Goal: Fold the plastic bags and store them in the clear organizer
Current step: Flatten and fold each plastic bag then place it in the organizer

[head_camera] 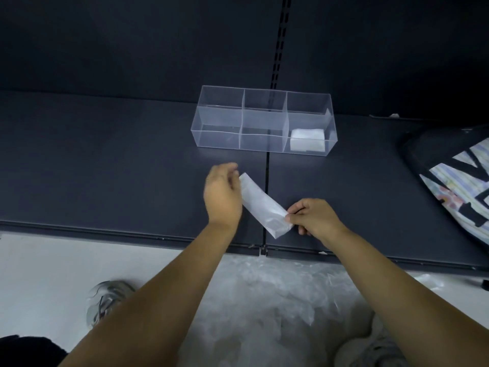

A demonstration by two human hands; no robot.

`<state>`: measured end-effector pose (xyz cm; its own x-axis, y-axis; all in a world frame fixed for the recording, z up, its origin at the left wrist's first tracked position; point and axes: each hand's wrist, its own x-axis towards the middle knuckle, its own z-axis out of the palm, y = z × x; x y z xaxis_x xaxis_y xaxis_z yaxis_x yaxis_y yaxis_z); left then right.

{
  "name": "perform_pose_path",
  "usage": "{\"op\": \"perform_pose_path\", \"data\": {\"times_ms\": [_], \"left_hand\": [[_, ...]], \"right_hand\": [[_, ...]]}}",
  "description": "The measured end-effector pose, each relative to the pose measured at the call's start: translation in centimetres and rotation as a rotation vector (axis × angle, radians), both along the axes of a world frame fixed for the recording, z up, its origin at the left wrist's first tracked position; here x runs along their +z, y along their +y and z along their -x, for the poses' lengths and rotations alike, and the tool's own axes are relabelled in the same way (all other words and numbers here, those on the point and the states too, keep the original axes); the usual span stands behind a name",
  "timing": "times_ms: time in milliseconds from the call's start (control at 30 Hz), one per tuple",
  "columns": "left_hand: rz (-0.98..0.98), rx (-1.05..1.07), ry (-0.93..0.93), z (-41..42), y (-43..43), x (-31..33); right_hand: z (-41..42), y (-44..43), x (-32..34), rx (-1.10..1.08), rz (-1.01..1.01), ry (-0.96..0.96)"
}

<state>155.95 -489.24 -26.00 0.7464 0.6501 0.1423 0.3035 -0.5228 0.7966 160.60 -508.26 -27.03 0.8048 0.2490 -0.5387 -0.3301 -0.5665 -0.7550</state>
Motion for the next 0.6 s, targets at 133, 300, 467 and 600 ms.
{"op": "perform_pose_path", "data": {"times_ms": [133,300,467,600], "left_hand": [[-0.296,-0.662,0.048,3.8,-3.9,-1.4],[-0.309,-0.772,0.245,5.4,-3.9,-3.9],[-0.066,-0.581,0.163,4.8,-4.0,-2.5],[0.245,-0.458,0.161,3.8,-3.1,-1.7]], "right_hand": [[-0.1,0.3,0.3,0.006,0.016,0.009],[-0.2,0.2,1.6,-0.039,0.004,0.148],[-0.9,-0.3,4.2,-0.056,-0.127,0.174],[-1.7,-0.5,4.6,0.08,-0.122,-0.032]]}}
